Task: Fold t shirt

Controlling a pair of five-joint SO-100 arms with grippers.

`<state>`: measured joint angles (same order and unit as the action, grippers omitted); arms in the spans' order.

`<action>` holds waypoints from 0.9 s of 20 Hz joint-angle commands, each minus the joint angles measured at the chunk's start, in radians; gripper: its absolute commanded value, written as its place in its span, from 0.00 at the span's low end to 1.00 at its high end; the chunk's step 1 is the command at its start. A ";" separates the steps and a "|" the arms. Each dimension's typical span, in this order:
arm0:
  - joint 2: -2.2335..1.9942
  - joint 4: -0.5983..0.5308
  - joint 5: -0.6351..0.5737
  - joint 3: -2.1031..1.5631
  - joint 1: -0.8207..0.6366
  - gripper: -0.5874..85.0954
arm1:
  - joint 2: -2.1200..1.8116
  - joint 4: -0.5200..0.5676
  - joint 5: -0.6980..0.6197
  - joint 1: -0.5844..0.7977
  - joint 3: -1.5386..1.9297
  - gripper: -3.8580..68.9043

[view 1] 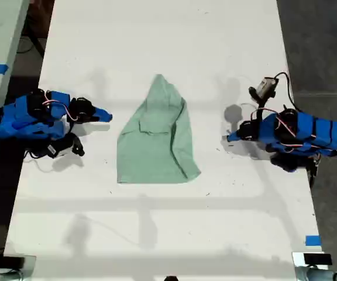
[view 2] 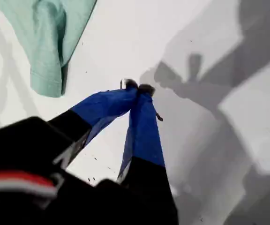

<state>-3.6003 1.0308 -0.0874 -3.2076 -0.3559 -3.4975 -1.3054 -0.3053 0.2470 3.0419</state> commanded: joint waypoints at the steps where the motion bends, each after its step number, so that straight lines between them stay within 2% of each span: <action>1: -0.006 -0.008 0.025 -0.008 0.006 0.01 | -0.011 0.005 0.017 -0.020 0.041 0.05; 11: -0.006 -0.008 0.025 -0.008 0.008 0.01 | -0.011 -0.015 0.021 -0.021 0.028 0.05; 14: -0.006 -0.032 0.043 -0.017 0.057 0.01 | -0.011 -0.015 0.023 -0.023 0.029 0.05; 16: 0.012 -0.037 0.112 0.006 0.071 0.01 | -0.011 -0.014 0.029 -0.015 0.035 0.05; 18: 0.295 -0.023 0.207 0.213 0.143 0.01 | -0.011 -0.014 0.034 -0.008 0.035 0.05</action>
<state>-3.5374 1.0170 0.0261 -3.1646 -0.2884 -3.4975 -1.3146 -0.2853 0.2316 3.0434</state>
